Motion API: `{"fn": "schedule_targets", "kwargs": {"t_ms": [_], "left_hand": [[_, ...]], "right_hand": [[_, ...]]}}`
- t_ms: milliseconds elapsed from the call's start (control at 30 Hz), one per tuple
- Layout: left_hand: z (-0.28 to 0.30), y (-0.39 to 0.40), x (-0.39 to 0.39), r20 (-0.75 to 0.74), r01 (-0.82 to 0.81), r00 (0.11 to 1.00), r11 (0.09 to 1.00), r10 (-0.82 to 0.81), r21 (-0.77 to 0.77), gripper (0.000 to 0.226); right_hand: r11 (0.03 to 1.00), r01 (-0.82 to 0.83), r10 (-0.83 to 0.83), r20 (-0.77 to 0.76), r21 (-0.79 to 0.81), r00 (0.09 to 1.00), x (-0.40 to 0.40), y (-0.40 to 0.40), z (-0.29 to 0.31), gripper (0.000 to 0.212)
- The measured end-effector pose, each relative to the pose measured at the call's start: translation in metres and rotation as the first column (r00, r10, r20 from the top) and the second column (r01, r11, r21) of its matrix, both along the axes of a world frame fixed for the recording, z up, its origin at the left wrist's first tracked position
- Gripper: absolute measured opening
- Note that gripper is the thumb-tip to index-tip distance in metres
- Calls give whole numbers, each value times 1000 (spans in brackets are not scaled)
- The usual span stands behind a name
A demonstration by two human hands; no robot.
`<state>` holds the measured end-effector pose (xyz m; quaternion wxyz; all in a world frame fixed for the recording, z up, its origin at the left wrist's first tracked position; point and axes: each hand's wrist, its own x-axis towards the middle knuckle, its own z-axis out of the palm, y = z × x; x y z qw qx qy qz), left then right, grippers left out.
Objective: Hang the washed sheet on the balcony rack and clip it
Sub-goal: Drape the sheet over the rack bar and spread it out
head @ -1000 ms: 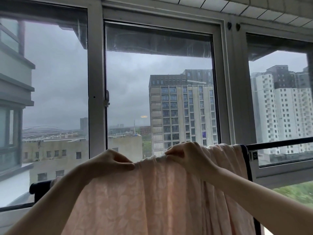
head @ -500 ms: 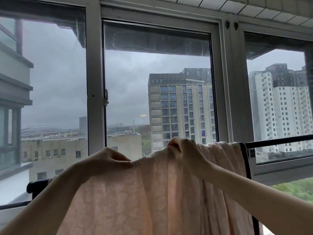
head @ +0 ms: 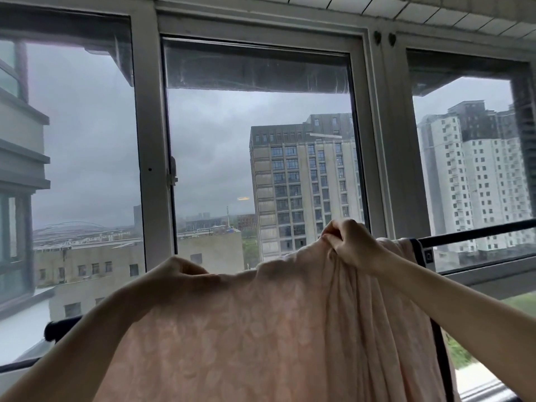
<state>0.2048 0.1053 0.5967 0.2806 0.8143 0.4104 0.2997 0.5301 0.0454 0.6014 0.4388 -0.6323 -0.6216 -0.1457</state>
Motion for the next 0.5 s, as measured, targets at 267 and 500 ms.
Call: {"fn": "schedule_targets", "kwargs": {"t_ms": [267,500], "left_hand": [[-7,20,2,109,-233,971,938,212,256,39],[-7,5,33,-26,-200,950,667,312,718,8]], "right_hand": [[998,-64,64,21,28,998,-2,3,-7,11],[980,-190,195,95,-60,976,-7,1,-13,12]]}}
